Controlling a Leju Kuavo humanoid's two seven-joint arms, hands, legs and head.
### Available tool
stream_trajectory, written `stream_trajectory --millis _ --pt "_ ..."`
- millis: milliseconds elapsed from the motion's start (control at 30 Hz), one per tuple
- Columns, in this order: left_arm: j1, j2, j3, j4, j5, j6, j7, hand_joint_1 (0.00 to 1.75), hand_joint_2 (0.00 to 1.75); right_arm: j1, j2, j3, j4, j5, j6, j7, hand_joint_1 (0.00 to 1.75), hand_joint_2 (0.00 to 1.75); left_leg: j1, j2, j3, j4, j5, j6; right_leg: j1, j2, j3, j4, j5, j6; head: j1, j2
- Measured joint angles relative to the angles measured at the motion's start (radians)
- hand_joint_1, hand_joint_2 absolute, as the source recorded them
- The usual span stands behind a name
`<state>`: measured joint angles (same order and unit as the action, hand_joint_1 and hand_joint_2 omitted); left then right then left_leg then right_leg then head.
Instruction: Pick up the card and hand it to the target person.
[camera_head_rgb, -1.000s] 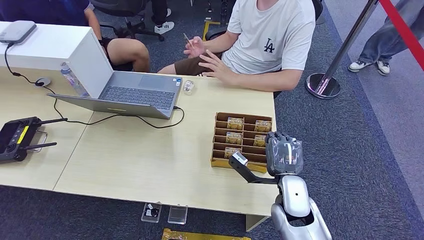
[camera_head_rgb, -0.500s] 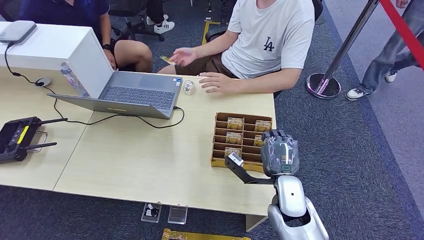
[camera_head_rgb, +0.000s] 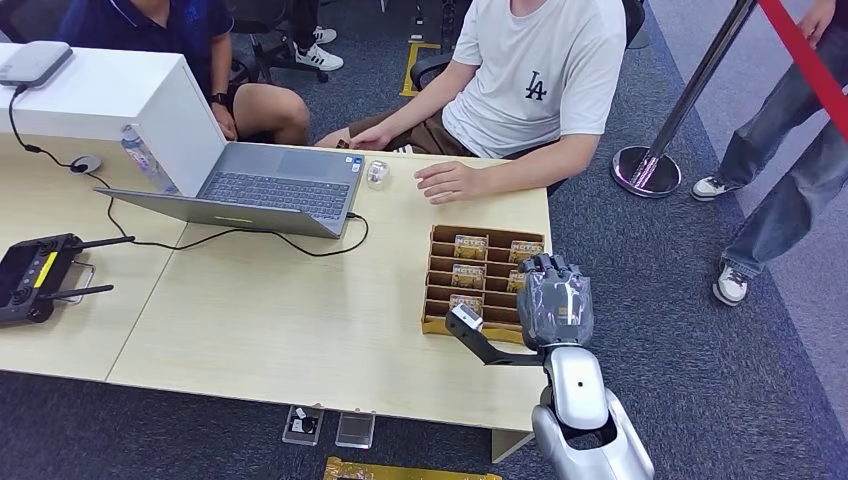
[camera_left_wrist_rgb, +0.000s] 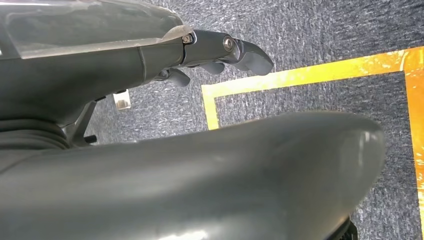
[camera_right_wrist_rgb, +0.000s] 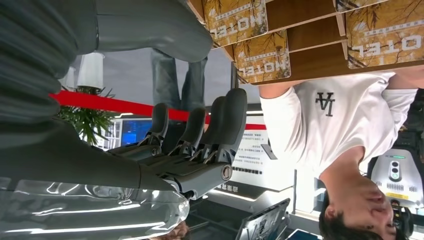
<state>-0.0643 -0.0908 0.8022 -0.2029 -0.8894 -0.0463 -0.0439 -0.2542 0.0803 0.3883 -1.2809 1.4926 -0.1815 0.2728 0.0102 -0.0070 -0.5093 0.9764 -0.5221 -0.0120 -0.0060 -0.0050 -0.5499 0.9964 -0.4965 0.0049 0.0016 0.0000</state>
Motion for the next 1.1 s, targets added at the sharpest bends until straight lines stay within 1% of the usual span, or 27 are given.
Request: stream_trajectory --millis 67,200,267,333,467,600,767,900,1033,1100 --pt "0.000 -0.001 0.000 0.000 -0.001 0.000 0.000 0.00 0.00 -0.008 0.001 0.000 0.007 -0.005 0.000 0.000 0.92 1.75 0.000 0.000 0.000 0.000 0.000 0.000 0.000 0.000 0.000 0.000 0.000 0.000 0.000 0.000" --pt "0.000 -0.002 0.000 0.001 -0.004 -0.002 0.000 0.00 0.00 -0.030 0.002 0.000 0.035 -0.014 -0.001 0.004 1.09 1.75 0.000 0.000 0.000 0.000 0.000 0.000 0.000 0.000 0.000 0.000 0.000 0.000 0.000 0.000" --pt "0.000 -0.003 0.000 0.001 -0.008 -0.003 0.000 0.00 0.00 -0.047 0.004 0.000 0.061 -0.022 -0.003 0.006 1.11 1.75 0.000 0.000 0.000 0.000 0.000 0.000 0.000 0.000 0.000 0.000 0.000 0.000 0.000 0.000" --pt "0.000 -0.005 0.000 0.001 -0.011 -0.003 0.000 0.00 0.00 -0.065 0.005 0.000 0.088 -0.029 -0.006 0.007 1.06 1.75 0.000 0.000 0.000 0.000 0.000 0.000 0.000 0.000 0.000 0.000 0.000 0.000 0.000 0.000" --pt "0.000 -0.008 0.000 0.001 -0.012 -0.003 0.001 0.00 0.00 -0.095 0.007 0.000 0.130 -0.037 -0.007 0.008 1.08 1.75 0.000 0.000 0.000 0.000 0.000 0.000 0.000 0.000 0.000 0.000 0.000 0.000 0.000 0.000" --pt "0.000 -0.009 0.000 0.001 -0.012 -0.003 0.003 0.00 0.00 -0.117 0.012 0.000 0.164 -0.038 -0.007 0.008 0.97 1.75 0.000 0.000 0.000 0.000 0.000 0.000 0.000 0.000 0.000 0.000 0.000 0.000 -0.001 0.000" --pt "0.000 -0.012 0.001 0.001 -0.012 -0.001 0.006 0.00 0.00 -0.136 0.021 0.000 0.203 -0.039 -0.013 0.003 0.89 1.75 0.000 0.000 0.000 0.000 0.000 0.000 0.000 0.000 0.000 0.000 0.000 0.000 0.000 0.000" --pt "0.000 -0.015 0.004 0.002 -0.011 0.003 0.010 0.00 0.00 -0.154 0.030 0.000 0.230 -0.040 -0.021 -0.002 0.90 1.75 0.000 0.000 0.000 0.000 0.000 0.000 0.000 0.000 0.000 0.000 0.000 0.000 0.000 0.000" --pt "0.000 -0.016 0.011 0.002 -0.010 0.005 0.012 0.00 0.00 -0.169 0.039 0.000 0.254 -0.041 -0.024 -0.005 0.82 1.75 0.000 0.000 0.000 0.000 0.000 0.000 0.000 0.000 0.000 0.000 0.000 0.000 0.000 0.000" --pt "0.000 -0.017 0.014 0.002 -0.010 0.005 0.012 0.00 0.00 -0.174 0.042 0.000 0.263 -0.041 -0.024 -0.006 0.83 1.75 0.000 0.000 0.000 0.000 0.000 0.000 0.000 0.000 0.000 0.000 0.000 0.000 0.000 0.000"
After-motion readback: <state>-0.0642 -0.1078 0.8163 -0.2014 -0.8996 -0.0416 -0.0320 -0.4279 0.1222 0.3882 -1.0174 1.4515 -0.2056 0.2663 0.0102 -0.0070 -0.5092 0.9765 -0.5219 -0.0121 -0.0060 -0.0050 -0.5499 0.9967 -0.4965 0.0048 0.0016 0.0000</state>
